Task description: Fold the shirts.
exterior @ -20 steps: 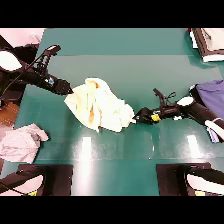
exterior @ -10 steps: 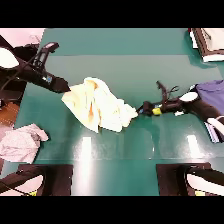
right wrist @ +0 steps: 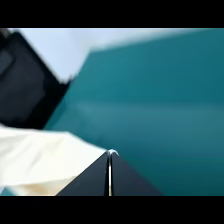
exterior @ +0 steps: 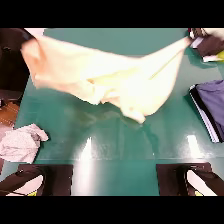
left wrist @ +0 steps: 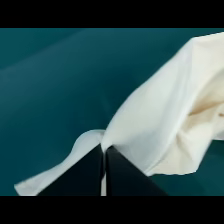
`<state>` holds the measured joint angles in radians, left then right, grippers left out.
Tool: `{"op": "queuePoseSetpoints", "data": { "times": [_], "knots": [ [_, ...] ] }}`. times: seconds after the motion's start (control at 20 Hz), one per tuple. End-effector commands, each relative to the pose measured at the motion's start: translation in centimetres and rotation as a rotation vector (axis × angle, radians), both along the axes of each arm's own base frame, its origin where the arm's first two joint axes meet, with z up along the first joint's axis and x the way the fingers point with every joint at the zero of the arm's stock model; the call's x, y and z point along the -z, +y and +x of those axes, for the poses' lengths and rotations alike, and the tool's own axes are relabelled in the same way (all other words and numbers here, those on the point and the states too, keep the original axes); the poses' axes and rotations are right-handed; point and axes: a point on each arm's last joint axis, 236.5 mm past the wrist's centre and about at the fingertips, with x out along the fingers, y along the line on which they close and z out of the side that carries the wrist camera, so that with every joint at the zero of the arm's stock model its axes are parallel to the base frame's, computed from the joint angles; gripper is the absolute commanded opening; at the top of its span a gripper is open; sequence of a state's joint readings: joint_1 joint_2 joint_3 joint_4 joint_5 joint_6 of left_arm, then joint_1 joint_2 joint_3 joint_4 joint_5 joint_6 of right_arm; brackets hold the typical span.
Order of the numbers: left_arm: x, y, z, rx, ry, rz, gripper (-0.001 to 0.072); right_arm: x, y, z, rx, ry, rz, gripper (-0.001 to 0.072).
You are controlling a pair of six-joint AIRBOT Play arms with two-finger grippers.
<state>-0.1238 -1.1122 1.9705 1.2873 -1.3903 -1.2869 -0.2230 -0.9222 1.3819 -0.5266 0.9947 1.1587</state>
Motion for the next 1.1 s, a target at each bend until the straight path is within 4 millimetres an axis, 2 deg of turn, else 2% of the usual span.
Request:
{"op": "queuePoseSetpoints", "data": {
  "times": [0.0, 0.15, 0.35, 0.5, 0.6, 0.7, 0.75, 0.8, 0.85, 0.95, 1.0, 1.05],
  "knots": [
    [-9.1, 1.0, -5.5, -0.018, -0.273, -0.041, 0.0025, -11.8, -1.6, -5.7, 0.087, -0.290, -0.098, 0.0016],
    [-13.0, 1.6, -10.2, -0.024, -0.411, -0.073, 0.0024, -17.2, -2.0, -9.6, 0.143, -0.426, -0.180, 0.0015],
    [-16.0, 1.5, -14.9, -0.001, -0.514, -0.139, 0.0024, -21.8, -3.2, -13.1, 0.270, -0.548, -0.272, 0.0015],
    [-15.8, -0.9, -16.3, 0.099, -0.478, -0.210, 0.0024, -24.1, -4.7, -13.9, 0.360, -0.583, -0.298, 0.0015],
    [-13.6, -1.2, -14.6, 0.099, -0.404, -0.201, 0.0024, -23.7, -5.6, -13.0, 0.363, -0.537, -0.286, 0.0015],
    [-9.3, -0.6, -10.6, 0.046, -0.281, -0.155, 0.0024, -21.5, -6.2, -10.5, 0.304, -0.438, -0.235, 0.0015],
    [-6.5, -0.4, -8.4, 0.025, -0.202, -0.131, 0.0024, -19.8, -6.4, -8.8, 0.264, -0.379, -0.202, 0.0015],
    [-3.0, -0.6, -6.0, 0.014, -0.103, -0.120, 0.0025, -17.2, -6.5, -6.5, 0.221, -0.299, -0.163, 0.0015],
    [0.7, -0.9, -3.9, 0.010, -0.004, -0.110, 0.0025, -13.9, -6.3, -4.0, 0.182, -0.205, -0.143, 0.0015],
    [8.9, -1.4, 0.0, -0.001, 0.205, -0.089, 0.0024, -4.8, -5.5, 1.3, 0.142, 0.048, -0.178, 0.0015],
    [13.0, -1.6, 1.7, -0.011, 0.299, -0.082, 0.0025, 0.1, -4.8, 3.5, 0.122, 0.159, -0.240, 0.0015],
    [16.6, -1.7, 3.2, -0.025, 0.369, -0.074, 0.0025, 4.0, -3.9, 5.4, 0.103, 0.236, -0.302, 0.0015]
  ]
}}
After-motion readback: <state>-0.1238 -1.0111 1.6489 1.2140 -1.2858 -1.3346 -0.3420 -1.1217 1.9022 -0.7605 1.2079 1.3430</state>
